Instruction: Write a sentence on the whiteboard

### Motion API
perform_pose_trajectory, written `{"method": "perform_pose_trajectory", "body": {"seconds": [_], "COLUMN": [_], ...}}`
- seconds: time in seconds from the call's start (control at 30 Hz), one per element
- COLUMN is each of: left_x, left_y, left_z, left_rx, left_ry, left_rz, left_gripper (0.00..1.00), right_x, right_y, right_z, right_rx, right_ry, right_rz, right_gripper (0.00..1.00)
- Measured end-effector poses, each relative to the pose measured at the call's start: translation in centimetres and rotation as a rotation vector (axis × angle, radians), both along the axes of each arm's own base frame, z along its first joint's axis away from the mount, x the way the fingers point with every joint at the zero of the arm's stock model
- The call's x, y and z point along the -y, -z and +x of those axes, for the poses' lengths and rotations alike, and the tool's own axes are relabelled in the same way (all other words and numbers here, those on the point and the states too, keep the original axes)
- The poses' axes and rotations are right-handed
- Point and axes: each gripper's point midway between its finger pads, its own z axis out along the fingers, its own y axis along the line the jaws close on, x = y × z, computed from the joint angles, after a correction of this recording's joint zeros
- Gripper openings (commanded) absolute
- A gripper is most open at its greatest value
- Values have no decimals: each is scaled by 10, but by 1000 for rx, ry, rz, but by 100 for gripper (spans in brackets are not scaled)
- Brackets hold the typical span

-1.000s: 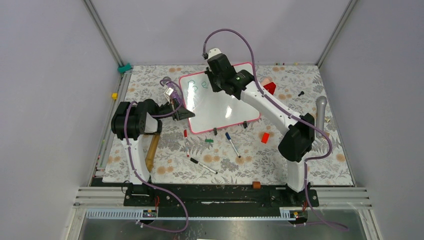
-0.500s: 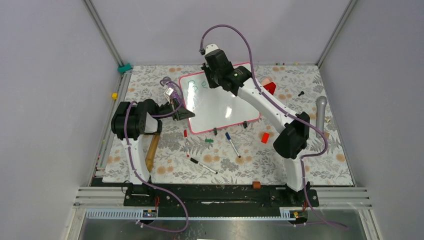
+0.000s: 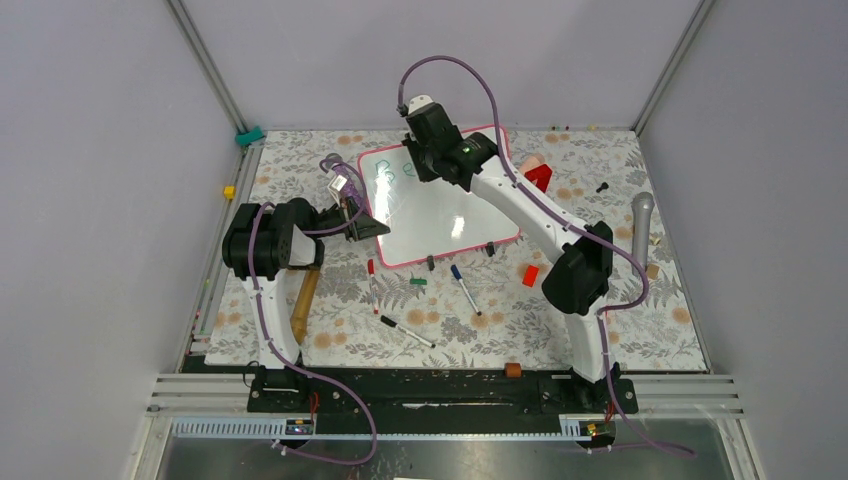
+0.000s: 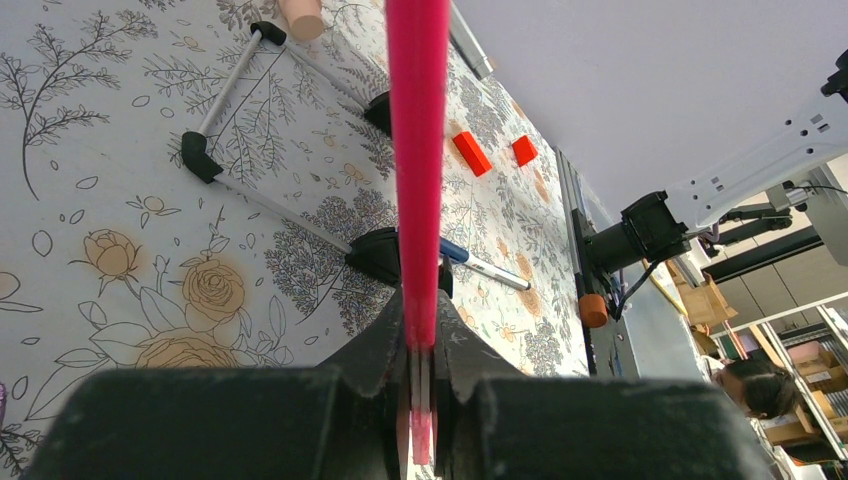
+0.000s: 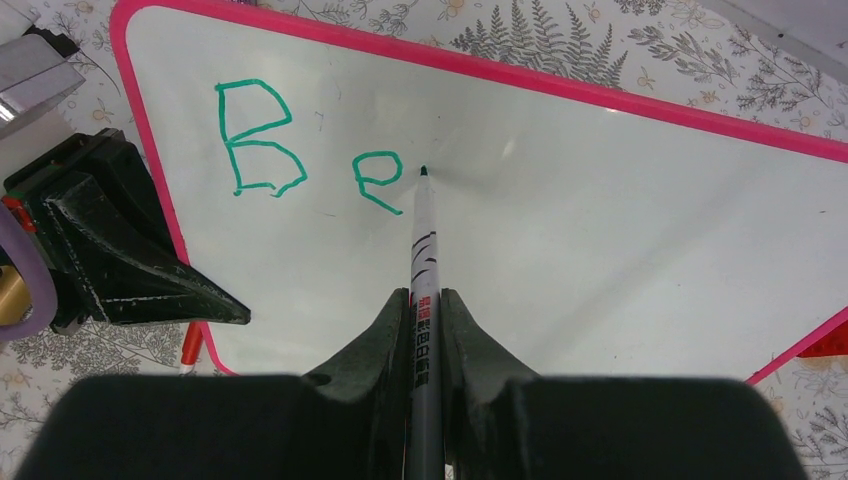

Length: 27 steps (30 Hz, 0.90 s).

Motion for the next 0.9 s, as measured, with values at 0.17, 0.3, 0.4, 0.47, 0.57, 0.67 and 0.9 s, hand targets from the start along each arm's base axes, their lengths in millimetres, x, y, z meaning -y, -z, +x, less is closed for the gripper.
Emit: {"method": "perform_pose_trajectory", "body": {"seconds": [0.17, 0.3, 0.4, 0.47, 0.57, 0.67, 0.9], "left_x": [0, 0, 0, 0, 0, 0, 0], "left_y": [0, 0, 1, 1, 1, 1, 1], "left_z": [0, 0, 0, 0, 0, 0, 0], "left_rx": [-1, -3, -6, -6, -7, -7, -8], "left_ry": [0, -1, -1, -1, -2, -2, -2], "left_rz": [0, -1, -1, -1, -1, -1, -1], "left_gripper": [0, 0, 0, 0, 0, 0, 0], "right_x": [0, 3, 6, 9, 10, 12, 11], "right_y": [-1, -1, -1, 0, 0, -1, -1], "right_z": [2, 4, 4, 5, 5, 6, 6], "right_rx": [-1, 2, 4, 5, 9, 14, 17], "right_ry": [7, 23, 35, 43, 50, 58, 58], "right_rz": [-10, -26, -39, -47, -52, -58, -55], "right_gripper": [0, 0, 0, 0, 0, 0, 0]}}
